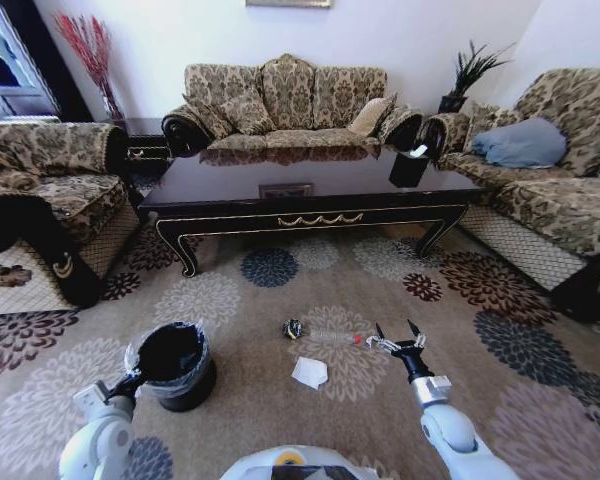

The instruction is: Move to the front of the table and pick up the trash from the floor, then place it into the trash bin.

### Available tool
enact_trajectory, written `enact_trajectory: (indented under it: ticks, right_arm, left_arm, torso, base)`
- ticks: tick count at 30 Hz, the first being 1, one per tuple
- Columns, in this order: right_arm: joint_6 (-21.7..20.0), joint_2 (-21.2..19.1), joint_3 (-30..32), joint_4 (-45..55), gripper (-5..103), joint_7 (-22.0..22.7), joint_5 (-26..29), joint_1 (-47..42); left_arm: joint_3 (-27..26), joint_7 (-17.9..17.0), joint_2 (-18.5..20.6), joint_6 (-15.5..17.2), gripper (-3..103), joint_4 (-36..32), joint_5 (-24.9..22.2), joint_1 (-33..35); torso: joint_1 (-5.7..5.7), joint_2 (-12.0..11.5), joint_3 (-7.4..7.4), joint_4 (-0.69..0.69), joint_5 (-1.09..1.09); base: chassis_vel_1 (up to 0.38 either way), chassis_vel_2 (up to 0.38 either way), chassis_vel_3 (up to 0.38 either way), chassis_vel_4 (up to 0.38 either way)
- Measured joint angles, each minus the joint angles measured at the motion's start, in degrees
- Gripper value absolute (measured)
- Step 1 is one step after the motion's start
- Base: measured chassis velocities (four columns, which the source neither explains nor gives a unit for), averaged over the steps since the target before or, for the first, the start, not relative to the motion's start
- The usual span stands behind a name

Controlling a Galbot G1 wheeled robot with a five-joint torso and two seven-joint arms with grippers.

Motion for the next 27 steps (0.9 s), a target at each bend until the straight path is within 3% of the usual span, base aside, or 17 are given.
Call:
enact_trajectory:
  ticks: [7, 10, 12, 19, 27]
  right_arm:
    - [0.0, -0.3, -0.5, -0.8, 100, -0.1, -0.4, 0.5]
    - [0.0, 0.0, -0.8, -1.4, 100, -0.1, -1.1, 0.5]
    - [0.0, 0.2, -0.8, -1.7, 100, -0.1, -1.4, 0.5]
    - [0.1, 0.5, -0.7, -2.2, 100, -0.1, -2.1, 0.2]
    - [0.2, 0.7, -0.6, -2.5, 100, -0.1, -2.5, 0.2]
  left_arm:
    - [-0.1, -3.2, -0.3, 2.5, 34, 0.1, -4.8, -0.7]
    - [-0.3, -6.1, -0.2, 5.0, 51, -1.9, -8.1, -0.9]
    - [-0.4, -6.7, -0.1, 5.4, 51, -2.4, -8.5, -0.9]
    - [-0.9, -11.2, 0.3, 8.1, 84, -3.9, -12.2, -1.6]
    - [-0.5, -17.9, -0.2, 10.5, 102, -2.1, -15.5, -2.2]
  torso:
    - [0.0, 0.0, 0.0, 0.01, 0.01]
    - [0.0, 0.0, 0.0, 0.01, 0.03]
    - [0.0, 0.0, 0.0, 0.01, 0.04]
    - [0.0, 0.0, 0.0, 0.0, 0.05]
    - [0.0, 0.0, 0.0, 0.02, 0.04]
  base:
    - [0.0, 0.0, 0.0, 0.0]
    - [0.0, 0.0, 0.0, 0.0]
    - [0.0, 0.0, 0.0, 0.0]
    - [0.0, 0.0, 0.0, 0.0]
    - [0.0, 0.0, 0.0, 0.0]
